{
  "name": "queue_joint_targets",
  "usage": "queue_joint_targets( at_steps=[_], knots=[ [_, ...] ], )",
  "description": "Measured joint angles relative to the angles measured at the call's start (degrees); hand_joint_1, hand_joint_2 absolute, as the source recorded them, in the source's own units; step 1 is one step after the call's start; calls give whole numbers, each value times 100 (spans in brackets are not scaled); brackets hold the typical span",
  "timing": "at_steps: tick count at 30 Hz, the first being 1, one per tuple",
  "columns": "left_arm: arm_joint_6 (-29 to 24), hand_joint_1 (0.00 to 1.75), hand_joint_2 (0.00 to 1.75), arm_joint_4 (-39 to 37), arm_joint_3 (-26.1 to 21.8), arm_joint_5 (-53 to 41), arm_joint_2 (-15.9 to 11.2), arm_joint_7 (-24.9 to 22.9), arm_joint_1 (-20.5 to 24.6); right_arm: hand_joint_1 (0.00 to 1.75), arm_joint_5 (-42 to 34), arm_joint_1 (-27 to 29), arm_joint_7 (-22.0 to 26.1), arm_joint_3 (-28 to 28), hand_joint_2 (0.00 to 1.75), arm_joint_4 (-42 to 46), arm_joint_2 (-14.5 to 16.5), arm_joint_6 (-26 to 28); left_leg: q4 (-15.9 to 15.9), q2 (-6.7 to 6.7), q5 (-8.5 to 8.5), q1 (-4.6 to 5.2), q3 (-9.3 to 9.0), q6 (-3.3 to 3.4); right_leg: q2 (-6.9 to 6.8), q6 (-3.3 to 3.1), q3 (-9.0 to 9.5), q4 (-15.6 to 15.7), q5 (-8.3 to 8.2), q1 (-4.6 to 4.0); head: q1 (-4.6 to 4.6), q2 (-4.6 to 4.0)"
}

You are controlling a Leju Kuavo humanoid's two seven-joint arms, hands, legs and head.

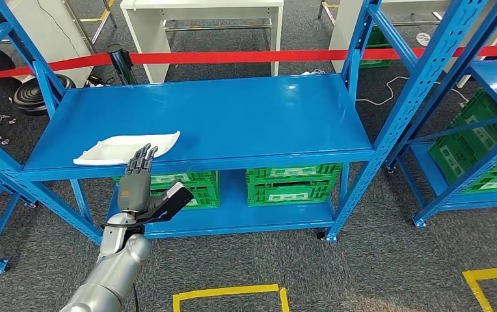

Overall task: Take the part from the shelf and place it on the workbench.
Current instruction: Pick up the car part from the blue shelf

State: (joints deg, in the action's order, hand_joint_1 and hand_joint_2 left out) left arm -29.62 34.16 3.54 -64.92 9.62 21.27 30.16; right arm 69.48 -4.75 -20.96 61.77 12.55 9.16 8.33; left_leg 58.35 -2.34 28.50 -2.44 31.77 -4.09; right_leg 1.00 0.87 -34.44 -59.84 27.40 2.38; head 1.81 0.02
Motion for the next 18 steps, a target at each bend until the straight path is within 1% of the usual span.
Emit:
queue_joint_targets(
  at_steps=[18],
  knots=[
    [0, 0, 0, 0, 0, 0, 0, 0, 0, 0, 0, 0, 0, 0, 0, 0, 0, 0, 0, 0, 0, 2, 0, 1, 0, 1, 0, 0, 0, 2, 0, 0]
  ],
)
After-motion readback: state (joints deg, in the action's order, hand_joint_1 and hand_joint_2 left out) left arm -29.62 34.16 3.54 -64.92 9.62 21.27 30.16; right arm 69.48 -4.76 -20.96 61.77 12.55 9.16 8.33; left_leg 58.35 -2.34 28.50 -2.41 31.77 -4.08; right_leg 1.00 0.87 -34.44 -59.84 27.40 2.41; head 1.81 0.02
